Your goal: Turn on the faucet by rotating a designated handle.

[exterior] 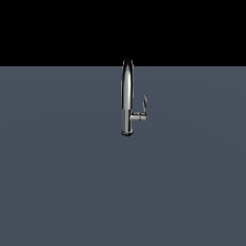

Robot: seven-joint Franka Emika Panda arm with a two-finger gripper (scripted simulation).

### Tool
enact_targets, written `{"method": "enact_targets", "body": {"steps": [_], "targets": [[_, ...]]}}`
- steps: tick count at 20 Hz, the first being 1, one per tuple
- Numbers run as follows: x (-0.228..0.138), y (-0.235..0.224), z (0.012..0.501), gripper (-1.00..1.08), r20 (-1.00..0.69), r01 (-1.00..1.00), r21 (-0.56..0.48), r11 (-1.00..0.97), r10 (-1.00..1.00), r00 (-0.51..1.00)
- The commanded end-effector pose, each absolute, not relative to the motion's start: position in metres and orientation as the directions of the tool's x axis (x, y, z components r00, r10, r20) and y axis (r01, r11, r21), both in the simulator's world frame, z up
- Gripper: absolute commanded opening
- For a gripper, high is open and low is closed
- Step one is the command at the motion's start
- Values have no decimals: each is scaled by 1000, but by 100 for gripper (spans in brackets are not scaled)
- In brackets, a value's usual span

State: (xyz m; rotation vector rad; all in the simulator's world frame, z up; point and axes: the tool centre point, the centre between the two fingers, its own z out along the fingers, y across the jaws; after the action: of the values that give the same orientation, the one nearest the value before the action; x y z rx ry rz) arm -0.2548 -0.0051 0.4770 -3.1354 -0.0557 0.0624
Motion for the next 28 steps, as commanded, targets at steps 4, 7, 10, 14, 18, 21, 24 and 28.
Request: {"method": "enact_targets", "body": {"steps": [4, 7, 10, 14, 18, 21, 24, 28], "targets": [[-254, -5, 477, -100, -42, 33, -8, -999, 33, 999], [-250, -4, 477, -100, -50, 24, -17, -1000, 24, 998], [-244, -4, 476, -100, -63, 9, -30, -1000, 11, 998], [-231, -2, 476, -100, -90, -21, -56, -998, -16, 996], [-214, -1, 474, -100, -127, -64, -90, -994, -52, 991], [-198, -1, 472, -100, -164, -105, -122, -987, -84, 983], [-180, -1, 470, -100, -204, -150, -154, -977, -117, 972], [-156, -2, 465, -100, -261, -213, -194, -958, -159, 952]]}}
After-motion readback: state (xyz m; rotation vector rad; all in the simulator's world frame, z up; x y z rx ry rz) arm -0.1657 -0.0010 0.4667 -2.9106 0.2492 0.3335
